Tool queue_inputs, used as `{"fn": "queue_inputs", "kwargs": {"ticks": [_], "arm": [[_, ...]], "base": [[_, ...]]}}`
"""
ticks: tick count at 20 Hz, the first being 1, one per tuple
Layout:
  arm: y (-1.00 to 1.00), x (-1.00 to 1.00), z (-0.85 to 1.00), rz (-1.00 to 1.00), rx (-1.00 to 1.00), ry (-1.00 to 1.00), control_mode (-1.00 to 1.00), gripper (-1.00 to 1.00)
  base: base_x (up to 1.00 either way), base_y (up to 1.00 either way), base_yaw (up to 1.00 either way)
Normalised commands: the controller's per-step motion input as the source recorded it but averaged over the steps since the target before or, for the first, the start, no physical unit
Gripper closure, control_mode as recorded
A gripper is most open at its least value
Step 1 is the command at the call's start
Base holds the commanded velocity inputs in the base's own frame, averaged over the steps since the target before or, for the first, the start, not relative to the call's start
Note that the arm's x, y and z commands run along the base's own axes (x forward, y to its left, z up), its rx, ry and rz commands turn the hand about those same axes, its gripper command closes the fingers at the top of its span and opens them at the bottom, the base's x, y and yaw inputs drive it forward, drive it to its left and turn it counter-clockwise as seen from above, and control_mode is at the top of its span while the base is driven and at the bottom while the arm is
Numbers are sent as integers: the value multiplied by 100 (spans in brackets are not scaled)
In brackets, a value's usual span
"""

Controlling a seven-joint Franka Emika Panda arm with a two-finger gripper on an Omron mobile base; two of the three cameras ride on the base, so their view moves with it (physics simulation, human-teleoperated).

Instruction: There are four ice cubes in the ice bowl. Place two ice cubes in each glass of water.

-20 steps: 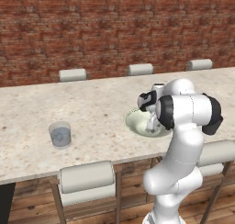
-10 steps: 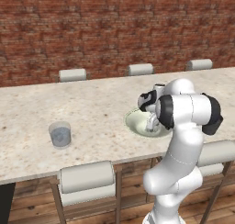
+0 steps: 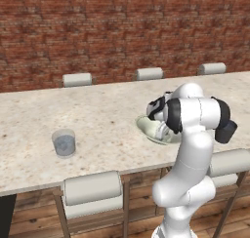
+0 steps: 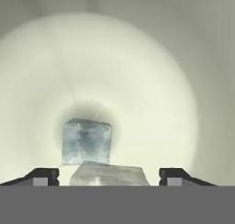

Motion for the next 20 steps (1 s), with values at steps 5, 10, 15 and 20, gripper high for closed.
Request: {"fn": "queue_inputs", "kwargs": {"ticks": [5,10,15,20], "arm": [[0,7,-24,-1,0,0,-100,-100],[0,0,-26,-5,0,0,-100,100],[-2,-13,-37,-9,0,0,-100,100],[0,-25,-15,-11,1,-1,-100,100]], "base": [[0,0,0],[0,0,0],[0,0,0],[0,0,0]]}}
